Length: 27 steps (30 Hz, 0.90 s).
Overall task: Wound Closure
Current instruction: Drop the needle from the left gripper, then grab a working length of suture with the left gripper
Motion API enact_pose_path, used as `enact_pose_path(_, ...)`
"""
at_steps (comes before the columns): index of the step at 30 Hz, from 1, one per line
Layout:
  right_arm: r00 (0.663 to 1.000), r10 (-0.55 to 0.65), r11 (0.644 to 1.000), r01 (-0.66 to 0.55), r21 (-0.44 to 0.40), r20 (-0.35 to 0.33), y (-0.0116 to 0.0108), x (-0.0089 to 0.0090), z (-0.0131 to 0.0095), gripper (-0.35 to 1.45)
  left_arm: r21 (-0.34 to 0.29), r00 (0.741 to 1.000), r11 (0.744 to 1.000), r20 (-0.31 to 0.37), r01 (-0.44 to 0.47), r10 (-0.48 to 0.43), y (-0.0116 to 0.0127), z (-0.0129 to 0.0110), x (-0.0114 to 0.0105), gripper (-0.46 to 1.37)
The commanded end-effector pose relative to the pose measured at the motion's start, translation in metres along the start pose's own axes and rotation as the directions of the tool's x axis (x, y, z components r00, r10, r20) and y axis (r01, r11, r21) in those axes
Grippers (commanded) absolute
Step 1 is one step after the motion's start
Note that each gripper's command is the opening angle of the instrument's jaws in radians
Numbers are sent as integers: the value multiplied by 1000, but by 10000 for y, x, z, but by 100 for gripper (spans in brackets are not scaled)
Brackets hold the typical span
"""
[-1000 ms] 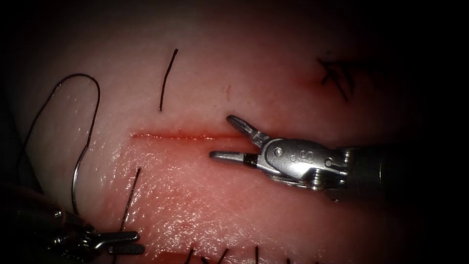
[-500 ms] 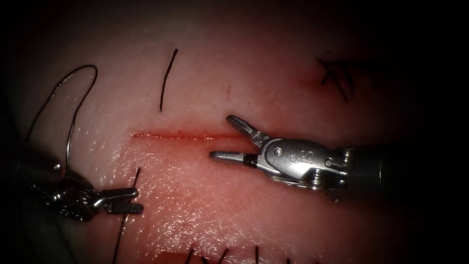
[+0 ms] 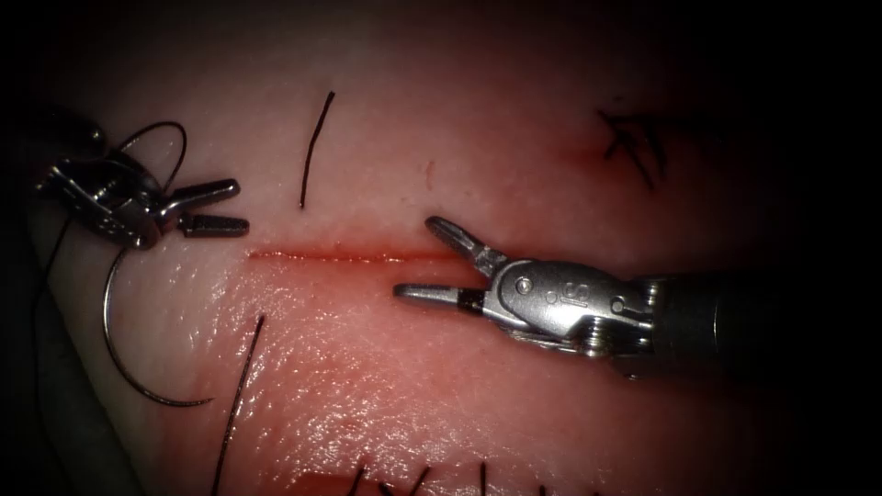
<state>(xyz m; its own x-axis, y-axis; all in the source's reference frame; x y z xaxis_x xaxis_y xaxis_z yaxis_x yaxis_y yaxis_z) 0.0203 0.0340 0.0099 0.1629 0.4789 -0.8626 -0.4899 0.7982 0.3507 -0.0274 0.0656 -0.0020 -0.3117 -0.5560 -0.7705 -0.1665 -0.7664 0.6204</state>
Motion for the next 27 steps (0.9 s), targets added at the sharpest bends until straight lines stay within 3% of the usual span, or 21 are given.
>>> enact_pose_path(1, 1000, 0, 1000, 0, 1, 0, 0, 0, 0, 70, -2, 1000, 1000, 4, 1, -1, -1, 1, -7, 24)
enact_pose_path(4, 1000, 0, 1000, 0, 1, 0, 0, 0, 0, 70, 3, 997, 997, 9, 78, -78, -3, 0, -19, 22)
enact_pose_path(8, 1000, 0, 1000, 0, 1, 0, 0, 0, 0, 70, -6, 985, 986, 26, 169, -169, 5, -14, -11, 18)
enact_pose_path(9, 1000, 0, 1000, 0, 1, 0, 0, 0, 0, 70, -13, 974, 975, 49, 224, -223, 8, -20, -5, 23)
enact_pose_path(12, 1000, 0, 1000, 0, 1, 0, 0, 0, 0, 70, 16, 920, 927, 119, 374, -373, 16, -38, 16, 12)
enact_pose_path(18, 1000, 0, 1000, 0, 1, 0, 0, 0, 0, 70, 15, 865, 878, 167, 478, -474, 20, -59, 57, 20)
enact_pose_path(20, 1000, 0, 1000, 0, 1, 0, 0, 0, 0, 70, 24, 838, 854, 181, 520, -515, 20, -62, 72, 19)
enact_pose_path(21, 1000, 0, 1000, 0, 1, 0, 0, 0, 0, 70, 29, 810, 828, 189, 561, -555, 19, -64, 79, 18)
enact_pose_path(23, 1000, 0, 1000, 0, 1, 0, 0, 0, 0, 70, 7, 789, 809, 214, 588, -576, 16, -66, 89, 19)
enact_pose_path(26, 1000, 0, 1000, 0, 1, 0, 0, 0, 0, 70, -30, 790, 811, 248, 585, -561, 13, -68, 100, 28)
enact_pose_path(27, 1000, 0, 1000, 0, 1, 0, 0, 0, 0, 70, -66, 814, 832, 265, 550, -517, 12, -69, 105, 31)
